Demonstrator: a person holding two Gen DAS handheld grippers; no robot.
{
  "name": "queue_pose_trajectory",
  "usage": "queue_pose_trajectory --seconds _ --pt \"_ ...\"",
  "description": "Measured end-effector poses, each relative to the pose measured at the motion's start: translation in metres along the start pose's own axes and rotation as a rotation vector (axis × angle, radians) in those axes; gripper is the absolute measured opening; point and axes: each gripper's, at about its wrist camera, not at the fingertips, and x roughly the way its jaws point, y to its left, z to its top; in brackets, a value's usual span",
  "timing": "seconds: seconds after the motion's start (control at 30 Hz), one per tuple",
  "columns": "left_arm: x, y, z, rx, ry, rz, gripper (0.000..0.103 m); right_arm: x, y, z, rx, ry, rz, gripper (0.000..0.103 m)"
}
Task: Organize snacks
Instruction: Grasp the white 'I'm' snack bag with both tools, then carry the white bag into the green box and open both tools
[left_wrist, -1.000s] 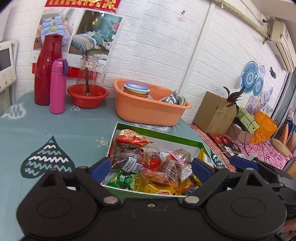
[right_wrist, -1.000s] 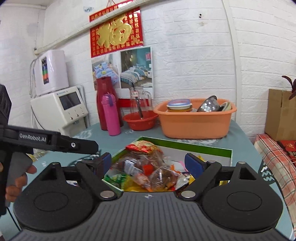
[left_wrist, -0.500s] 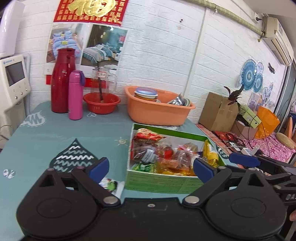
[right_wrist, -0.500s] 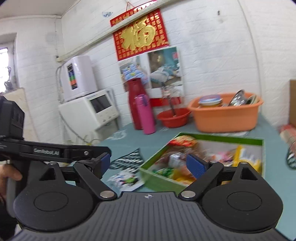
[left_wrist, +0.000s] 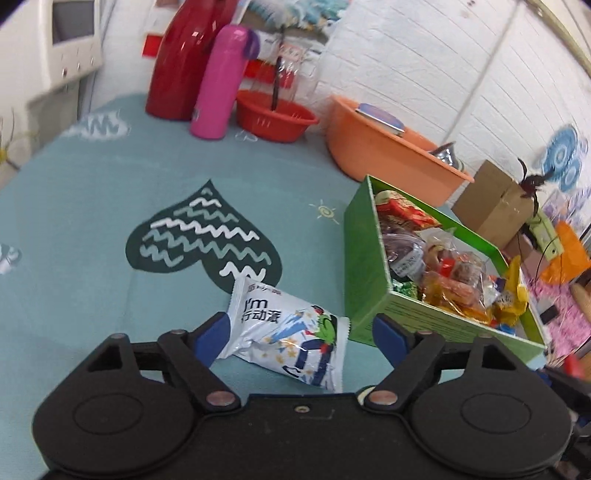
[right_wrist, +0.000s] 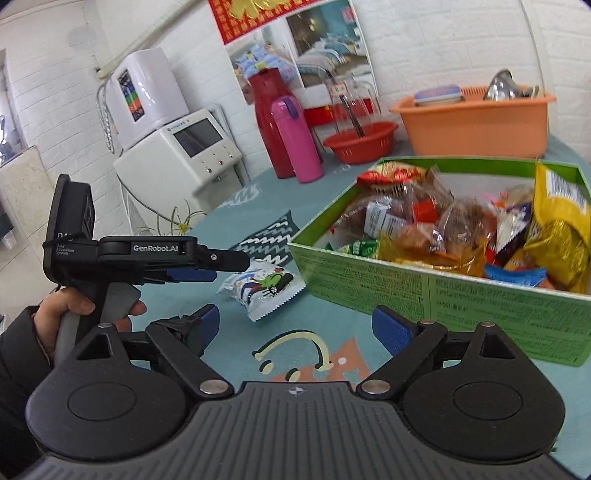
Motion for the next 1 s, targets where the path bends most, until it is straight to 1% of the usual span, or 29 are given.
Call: queue_pose_trajectory --seconds 0.2,0.33,0.47,0.5,0.53,0.57,0.6,0.63,0.67,0.7,0.77,0.83,0.87,0.9,1.0 --pt "0.012 0.018 0.005 -0.031 0.038 -0.058 0.103 0.041 0.000 0.000 0.080 0.047 0.021 0.103" --pt "0.016 0.028 0.009 -0.030 0.042 -0.066 0.103 0.070 0.010 0.000 0.104 0.085 0.051 0.103" --pt "0.021 0.040 0.011 -0.053 0.063 -0.098 0.103 0.090 0.018 0.000 0.113 0.106 0.065 0.103" --pt "0.023 0.042 0.010 -0.056 0.070 -0.106 0.103 0.094 0.019 0.001 0.115 0.108 0.069 0.101" --pt "0.025 0.044 0.009 -0.061 0.078 -0.114 0.100 0.098 0.021 0.001 0.118 0.110 0.071 0.099" --pt "0.027 0.045 0.008 -0.064 0.087 -0.121 0.090 0.101 0.022 0.001 0.120 0.112 0.070 0.095" --pt "0.028 0.045 0.007 -0.063 0.089 -0.128 0.083 0.106 0.023 0.001 0.119 0.112 0.066 0.088" --pt "0.028 0.045 0.006 -0.057 0.082 -0.126 0.084 0.109 0.024 0.000 0.113 0.099 0.058 0.084" --pt "0.027 0.045 0.005 -0.056 0.079 -0.119 0.082 0.110 0.024 -0.001 0.103 0.088 0.041 0.070" --pt "0.027 0.044 0.004 -0.064 0.084 -0.125 0.078 0.110 0.025 -0.001 0.088 0.085 0.030 0.062" --pt "0.022 0.042 0.001 -0.069 0.082 -0.124 0.074 0.106 0.026 -0.002 0.072 0.087 0.030 0.055" --pt "0.014 0.035 -0.004 -0.043 0.073 -0.112 0.070 0.100 0.029 -0.004 0.052 0.086 0.035 0.051" --pt "0.010 0.032 -0.006 -0.033 0.069 -0.107 0.065 0.096 0.030 -0.005 0.040 0.080 0.037 0.038" --pt "0.005 0.028 -0.008 -0.024 0.065 -0.109 0.065 0.092 0.032 -0.005 0.036 0.074 0.047 0.026" --pt "-0.012 0.019 -0.013 -0.019 0.042 -0.112 0.065 0.078 0.034 -0.005 0.041 0.048 0.061 0.026"
